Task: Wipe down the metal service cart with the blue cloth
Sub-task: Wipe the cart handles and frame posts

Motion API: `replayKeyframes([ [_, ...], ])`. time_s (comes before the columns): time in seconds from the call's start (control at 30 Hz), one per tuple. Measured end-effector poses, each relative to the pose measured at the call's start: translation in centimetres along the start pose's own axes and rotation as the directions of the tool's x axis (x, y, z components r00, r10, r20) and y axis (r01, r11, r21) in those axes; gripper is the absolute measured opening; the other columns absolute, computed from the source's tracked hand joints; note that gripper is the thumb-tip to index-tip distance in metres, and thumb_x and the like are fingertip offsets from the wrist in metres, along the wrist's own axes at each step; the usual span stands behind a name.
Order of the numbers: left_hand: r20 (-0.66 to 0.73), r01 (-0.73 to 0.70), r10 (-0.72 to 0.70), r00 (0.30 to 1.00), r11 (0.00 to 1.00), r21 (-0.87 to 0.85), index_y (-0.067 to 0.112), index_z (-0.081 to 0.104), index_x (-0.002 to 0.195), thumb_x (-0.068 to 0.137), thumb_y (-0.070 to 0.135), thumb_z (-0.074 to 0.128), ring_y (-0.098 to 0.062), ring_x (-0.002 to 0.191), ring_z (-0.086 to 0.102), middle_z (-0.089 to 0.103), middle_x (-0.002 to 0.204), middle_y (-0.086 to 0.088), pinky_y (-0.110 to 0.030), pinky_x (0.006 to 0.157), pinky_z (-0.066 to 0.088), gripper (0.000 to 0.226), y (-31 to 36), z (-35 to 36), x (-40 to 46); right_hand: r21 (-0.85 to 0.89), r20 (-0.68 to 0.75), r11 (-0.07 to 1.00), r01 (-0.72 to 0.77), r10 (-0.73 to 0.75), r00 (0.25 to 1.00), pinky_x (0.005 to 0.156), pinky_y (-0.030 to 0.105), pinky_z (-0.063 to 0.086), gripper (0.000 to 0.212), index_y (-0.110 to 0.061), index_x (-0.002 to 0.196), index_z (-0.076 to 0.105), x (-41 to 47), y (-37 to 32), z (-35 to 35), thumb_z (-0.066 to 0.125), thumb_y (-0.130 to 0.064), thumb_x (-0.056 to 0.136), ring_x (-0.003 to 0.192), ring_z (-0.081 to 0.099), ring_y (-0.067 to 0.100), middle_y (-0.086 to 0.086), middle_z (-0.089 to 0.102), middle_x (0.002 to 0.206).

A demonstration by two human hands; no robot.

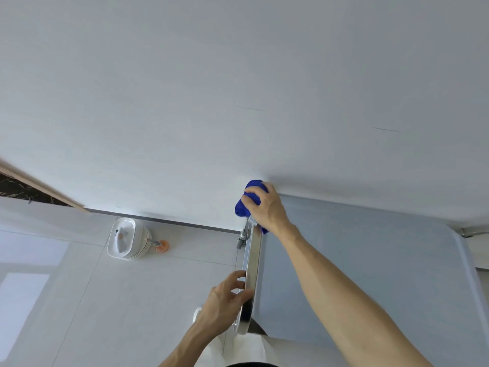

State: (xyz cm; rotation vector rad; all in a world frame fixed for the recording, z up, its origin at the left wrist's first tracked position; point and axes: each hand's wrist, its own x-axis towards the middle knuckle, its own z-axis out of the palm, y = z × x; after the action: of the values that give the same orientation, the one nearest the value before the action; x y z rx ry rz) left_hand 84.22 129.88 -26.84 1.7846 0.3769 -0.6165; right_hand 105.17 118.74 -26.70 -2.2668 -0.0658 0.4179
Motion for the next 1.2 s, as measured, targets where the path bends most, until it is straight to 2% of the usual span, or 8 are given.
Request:
replayKeyframes([
  [0.13, 0.009, 0.017, -0.016, 1.000, 1.000, -0.012, 0.044, 0.057, 0.120, 0.094, 0.033, 0.059, -0.007, 0.090, 0.071, 0.073, 0.108, 0.013, -0.035, 0.084, 0.057, 0.029, -0.2, 0.1, 0.0, -0.092, -0.066, 0.976, 0.197, -0.203, 0.977, 0.111, 0.027, 0.034, 0.028, -0.027, 0.121, 0.066, -7.5, 2.4, 3.0, 0.060, -0.034, 0.094, 0.138, 0.036, 0.023, 0.002, 0.023, 0.161],
  [0.27, 0.013, 0.035, -0.035, 0.999, 0.999, -0.007, 0.047, 0.056, 0.120, 0.094, 0.035, 0.058, -0.005, 0.092, 0.071, 0.071, 0.110, 0.014, -0.034, 0.087, 0.056, 0.029, 0.2, 0.0, 0.1, -0.081, -0.084, 0.974, 0.213, -0.219, 0.972, 0.111, 0.026, 0.035, 0.034, -0.029, 0.124, 0.065, -7.2, 3.1, 3.3, 0.061, -0.036, 0.092, 0.141, 0.034, 0.020, 0.000, 0.021, 0.161],
  [0.5, -0.025, 0.045, -0.044, 0.999, 0.999, 0.018, 0.047, 0.057, 0.124, 0.094, 0.032, 0.058, -0.003, 0.092, 0.071, 0.072, 0.111, 0.016, -0.036, 0.091, 0.054, 0.033, 0.4, 0.2, -0.3, 0.103, 0.118, 0.987, -0.120, 0.108, 0.987, 0.087, 0.025, 0.047, 0.016, -0.033, 0.096, 0.071, 5.4, 0.1, -1.6, 0.062, -0.029, 0.084, 0.106, 0.064, 0.015, -0.007, 0.067, 0.117],
  [0.57, -0.036, 0.046, -0.045, 0.998, 0.998, 0.035, 0.047, 0.055, 0.127, 0.095, 0.033, 0.058, 0.001, 0.093, 0.070, 0.070, 0.113, 0.018, -0.036, 0.091, 0.055, 0.035, 0.4, 0.3, -0.4, 0.059, 0.178, 0.984, -0.166, 0.153, 0.972, 0.092, 0.030, 0.051, 0.012, -0.029, 0.089, 0.073, 7.0, -0.2, -2.0, 0.062, -0.027, 0.083, 0.105, 0.065, 0.017, -0.007, 0.071, 0.108],
  [0.77, -0.042, 0.023, -0.022, 0.999, 1.000, 0.020, 0.053, 0.054, 0.125, 0.095, 0.035, 0.057, 0.000, 0.095, 0.069, 0.070, 0.116, 0.015, -0.032, 0.083, 0.058, 0.035, -0.2, 0.3, -0.7, 0.060, -0.004, 0.997, 0.040, -0.040, 0.999, 0.100, 0.018, 0.031, 0.028, -0.024, 0.118, 0.068, 0.3, 0.5, 0.3, 0.061, -0.022, 0.091, 0.129, 0.046, 0.017, 0.003, 0.040, 0.143],
  [0.9, -0.044, -0.003, 0.003, 0.999, 1.000, -0.007, 0.056, 0.053, 0.117, 0.097, 0.033, 0.057, 0.001, 0.094, 0.069, 0.069, 0.117, 0.012, -0.023, 0.081, 0.056, 0.030, 0.0, 0.5, -0.6, 0.036, -0.008, 0.971, 0.237, -0.237, 0.971, 0.113, 0.026, 0.031, 0.030, -0.026, 0.122, 0.066, -9.1, 3.0, 2.8, 0.063, -0.025, 0.093, 0.139, 0.031, 0.014, 0.000, 0.020, 0.161],
  [1.1, -0.068, 0.033, -0.029, 0.997, 0.998, 0.051, 0.038, 0.061, 0.107, 0.098, 0.046, 0.051, -0.002, 0.090, 0.068, 0.069, 0.107, 0.013, -0.035, 0.082, 0.058, 0.016, -0.4, 0.8, -1.1, 0.022, 0.060, 0.973, 0.231, -0.232, 0.971, 0.118, 0.033, 0.029, 0.031, -0.026, 0.127, 0.063, -8.1, 3.1, 2.1, 0.059, -0.026, 0.097, 0.145, 0.027, 0.023, 0.003, 0.015, 0.163],
  [1.2, -0.070, 0.030, -0.026, 0.997, 0.998, 0.047, 0.038, 0.060, 0.109, 0.098, 0.046, 0.051, 0.002, 0.090, 0.066, 0.066, 0.110, 0.019, -0.027, 0.077, 0.058, 0.016, -0.8, 1.4, -1.9, 0.030, 0.055, 0.988, 0.154, -0.155, 0.986, 0.118, 0.037, 0.028, 0.031, -0.023, 0.127, 0.064, -3.9, 1.7, 0.8, 0.059, -0.025, 0.097, 0.144, 0.027, 0.026, 0.005, 0.017, 0.162],
])
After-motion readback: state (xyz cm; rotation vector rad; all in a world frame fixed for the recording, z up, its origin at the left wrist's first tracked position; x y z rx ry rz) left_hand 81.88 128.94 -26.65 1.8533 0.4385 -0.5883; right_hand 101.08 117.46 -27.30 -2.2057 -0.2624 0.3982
